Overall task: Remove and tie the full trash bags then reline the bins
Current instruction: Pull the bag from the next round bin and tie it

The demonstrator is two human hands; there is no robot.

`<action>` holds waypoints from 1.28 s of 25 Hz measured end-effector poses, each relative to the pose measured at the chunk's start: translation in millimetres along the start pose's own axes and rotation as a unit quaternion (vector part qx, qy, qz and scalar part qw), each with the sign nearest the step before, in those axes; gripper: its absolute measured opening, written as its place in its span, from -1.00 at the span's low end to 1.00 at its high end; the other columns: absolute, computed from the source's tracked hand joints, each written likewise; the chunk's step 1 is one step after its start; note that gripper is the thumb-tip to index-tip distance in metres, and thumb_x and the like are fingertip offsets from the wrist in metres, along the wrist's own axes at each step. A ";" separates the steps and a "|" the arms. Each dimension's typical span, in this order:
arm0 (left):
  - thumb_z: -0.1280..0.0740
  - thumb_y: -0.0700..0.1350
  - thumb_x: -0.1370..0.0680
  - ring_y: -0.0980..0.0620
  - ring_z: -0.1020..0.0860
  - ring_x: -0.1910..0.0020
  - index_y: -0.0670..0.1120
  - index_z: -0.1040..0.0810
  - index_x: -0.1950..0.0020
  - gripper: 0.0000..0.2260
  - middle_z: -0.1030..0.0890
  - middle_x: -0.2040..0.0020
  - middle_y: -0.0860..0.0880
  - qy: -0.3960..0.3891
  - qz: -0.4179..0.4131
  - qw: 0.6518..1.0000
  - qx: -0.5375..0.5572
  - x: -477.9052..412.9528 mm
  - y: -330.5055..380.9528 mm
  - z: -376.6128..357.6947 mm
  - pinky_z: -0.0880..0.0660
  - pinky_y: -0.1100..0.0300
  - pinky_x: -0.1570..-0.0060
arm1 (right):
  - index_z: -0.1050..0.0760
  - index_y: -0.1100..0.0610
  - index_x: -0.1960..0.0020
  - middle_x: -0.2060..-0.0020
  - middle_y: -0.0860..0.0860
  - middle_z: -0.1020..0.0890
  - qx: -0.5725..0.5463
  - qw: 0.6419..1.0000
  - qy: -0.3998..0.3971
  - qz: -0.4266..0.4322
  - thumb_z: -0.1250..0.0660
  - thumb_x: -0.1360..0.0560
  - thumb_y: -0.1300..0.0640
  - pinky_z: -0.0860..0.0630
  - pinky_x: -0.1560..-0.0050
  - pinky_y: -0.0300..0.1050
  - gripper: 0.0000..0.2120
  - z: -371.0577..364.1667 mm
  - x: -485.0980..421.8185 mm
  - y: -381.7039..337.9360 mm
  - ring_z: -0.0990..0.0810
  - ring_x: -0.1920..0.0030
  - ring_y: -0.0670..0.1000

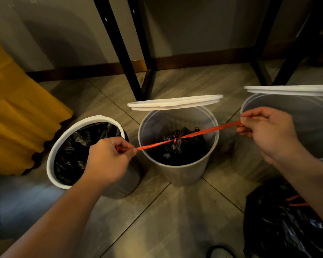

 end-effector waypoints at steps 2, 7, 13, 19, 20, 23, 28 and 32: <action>-0.55 -0.04 -0.52 0.03 -0.69 0.17 0.06 -0.72 0.19 -0.91 -0.72 0.26 0.07 -0.009 0.002 1.000 -0.026 -2.7 -2.2 -3.8 -0.65 -0.06 -0.02 | -0.61 0.09 0.14 0.41 -0.01 -0.68 -0.010 1.000 -0.004 -0.009 -0.38 -0.57 0.38 -0.63 0.34 -0.26 -0.78 -0.5 0.4 1.7 -0.65 0.43 -0.11; -0.54 -0.02 -0.53 0.09 -0.68 0.18 0.11 -0.71 0.20 -0.89 -0.71 0.28 0.11 -0.016 0.005 0.998 -0.057 -2.3 -13.7 -2.2 -0.67 -0.07 0.01 | -0.59 0.15 0.12 0.28 0.14 -0.62 -0.043 0.997 -0.015 -0.058 -0.37 -0.57 0.41 -0.65 0.34 -0.23 -0.80 -4.8 5.8 16.4 -0.62 0.46 -0.11; -0.51 0.01 -0.56 0.12 -0.67 0.15 0.13 -0.70 0.15 -0.91 -0.71 0.20 0.14 -0.028 -0.012 0.997 -0.078 -5.1 -9.8 -4.4 -0.65 -0.01 -0.03 | -0.61 0.15 0.10 0.24 0.15 -0.62 -0.067 0.995 0.013 -0.072 -0.37 -0.57 0.41 -0.66 0.29 -0.19 -0.81 -0.6 2.7 21.7 -0.61 0.46 -0.11; -0.45 0.14 -0.57 0.07 -0.69 0.22 0.11 -0.67 0.15 -0.83 -0.71 0.26 0.08 -0.018 -0.007 1.000 -0.021 -0.8 -1.3 -0.2 -0.66 -0.06 0.05 | -0.63 0.15 0.02 0.34 0.05 -0.67 -0.154 0.987 -0.011 -0.048 -0.34 -0.61 0.35 -0.70 0.16 -0.08 -0.85 -5.3 19.5 4.9 -0.66 0.34 -0.03; -0.45 0.15 -0.57 0.04 -0.69 0.23 0.06 -0.67 0.16 -0.79 -0.71 0.25 0.03 -0.014 0.001 1.000 0.010 1.0 -0.3 0.7 -0.66 -0.08 0.06 | -0.62 0.15 0.03 0.34 0.05 -0.67 -0.170 0.984 -0.021 -0.042 -0.34 -0.61 0.34 -0.69 0.18 -0.08 -0.85 -6.7 22.1 -3.3 -0.67 0.33 -0.02; -0.51 0.06 -0.51 -0.01 -0.67 0.13 -0.14 -0.60 0.20 -0.72 -0.69 0.17 -0.17 -0.028 0.038 0.967 0.252 10.6 9.8 -4.2 -0.67 -0.07 -0.01 | -0.60 0.15 0.04 0.29 0.07 -0.67 -0.195 0.979 -0.061 -0.021 -0.37 -0.57 0.36 -0.69 0.17 -0.07 -0.86 -17.3 34.4 -27.7 -0.68 0.29 0.01; -0.64 -0.14 -0.36 0.03 -0.67 -0.13 -0.06 -0.64 0.14 -0.79 -0.68 -0.18 -0.03 -0.149 -0.030 0.908 0.391 31.1 60.6 -52.3 -0.60 0.10 -0.12 | -0.65 0.12 0.12 0.30 0.12 -0.69 -0.215 0.960 -0.171 0.048 -0.50 -0.36 0.29 -0.69 0.16 -0.08 -0.86 -56.0 72.6 -68.9 -0.70 0.29 0.08; -0.65 -0.04 -0.39 0.05 -0.51 -0.20 0.10 -0.52 -0.36 -0.41 -0.54 -0.24 0.05 -0.102 -0.149 0.983 0.018 18.7 70.9 -87.3 -0.50 0.23 -0.21 | -0.70 0.07 0.14 0.28 0.11 -0.71 -0.191 0.942 -0.249 0.121 -0.59 -0.34 0.28 -0.67 0.10 -0.13 -0.83 -77.7 105.8 -87.0 -0.72 0.23 0.07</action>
Point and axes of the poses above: each hand's wrist, its own x-axis away from the middle knuckle, its own z-axis out of the back of the hand, y = z × x, the point moved 10 cm from there along -x, towards the middle knuckle
